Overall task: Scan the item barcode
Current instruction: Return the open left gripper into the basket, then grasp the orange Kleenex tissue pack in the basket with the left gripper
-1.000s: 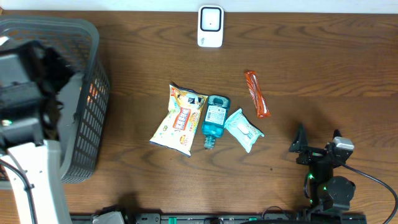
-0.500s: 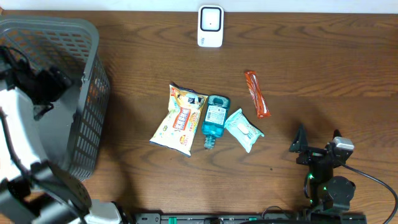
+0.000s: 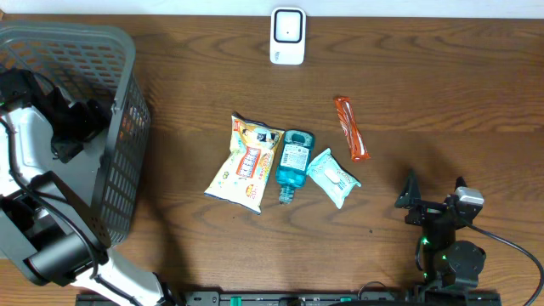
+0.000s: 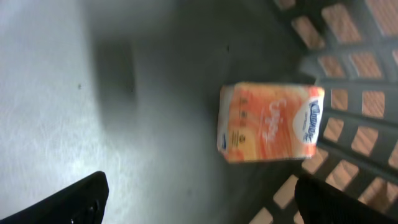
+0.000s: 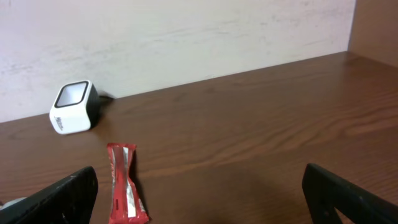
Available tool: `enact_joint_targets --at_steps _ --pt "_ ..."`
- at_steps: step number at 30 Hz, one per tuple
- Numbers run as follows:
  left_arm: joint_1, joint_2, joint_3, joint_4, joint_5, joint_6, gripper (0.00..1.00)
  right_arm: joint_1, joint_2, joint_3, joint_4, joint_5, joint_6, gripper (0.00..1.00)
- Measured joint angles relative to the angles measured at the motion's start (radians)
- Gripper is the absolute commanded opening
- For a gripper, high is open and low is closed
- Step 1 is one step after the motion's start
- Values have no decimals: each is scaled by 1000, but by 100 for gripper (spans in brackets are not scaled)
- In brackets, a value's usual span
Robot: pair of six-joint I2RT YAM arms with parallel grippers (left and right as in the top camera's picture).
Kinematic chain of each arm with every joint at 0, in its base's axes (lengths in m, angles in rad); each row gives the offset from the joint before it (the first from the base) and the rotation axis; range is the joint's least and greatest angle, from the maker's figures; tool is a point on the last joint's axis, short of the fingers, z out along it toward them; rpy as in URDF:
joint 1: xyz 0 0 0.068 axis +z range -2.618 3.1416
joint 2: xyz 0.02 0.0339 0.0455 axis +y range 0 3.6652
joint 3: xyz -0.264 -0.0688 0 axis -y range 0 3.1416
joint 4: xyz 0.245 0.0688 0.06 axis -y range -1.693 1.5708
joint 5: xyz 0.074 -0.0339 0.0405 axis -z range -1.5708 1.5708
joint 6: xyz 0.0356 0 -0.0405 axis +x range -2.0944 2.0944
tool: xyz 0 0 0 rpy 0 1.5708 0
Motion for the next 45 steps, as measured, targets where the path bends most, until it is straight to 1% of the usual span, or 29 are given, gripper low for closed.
enact_joint_targets --at_steps 5,11,13,16,17,23,28,30,33,37,39,41,42,45 --pt "-4 25 0 52 0 -1 94 0 0 0 0 0 0 99" --pt "-37 87 0 92 1 -1 91 0 0 0 0 0 0 99" --pt "-53 109 0 114 3 -2 84 0 0 0 0 0 0 99" --pt "-72 135 0 142 8 -3 69 0 0 0 0 0 0 99" --pt "-76 140 0 151 11 -3 66 0 0 0 0 0 0 99" --pt "-79 146 0 161 14 0 65 0 0 0 0 0 0 99" --pt "-79 146 -2 185 14 -2 53 0 0 0 0 0 0 99" --pt "-79 146 -10 194 15 -1 50 0 0 0 0 0 0 99" --pt "-79 146 -24 198 23 -3 42 0 0 0 0 0 0 99" --pt "-78 145 -35 203 60 -1 38 0 0 0 0 0 0 99" --pt "-76 145 -42 206 81 -2 29 0 0 0 0 0 0 99" --pt "-73 143 -46 205 95 -4 9 0 0 0 0 0 0 99" --pt "-71 141 -48 204 103 -1 7 0 0 0 0 0 0 99" --pt "-69 137 -51 203 111 -1 7 0 0 0 0 0 0 99"
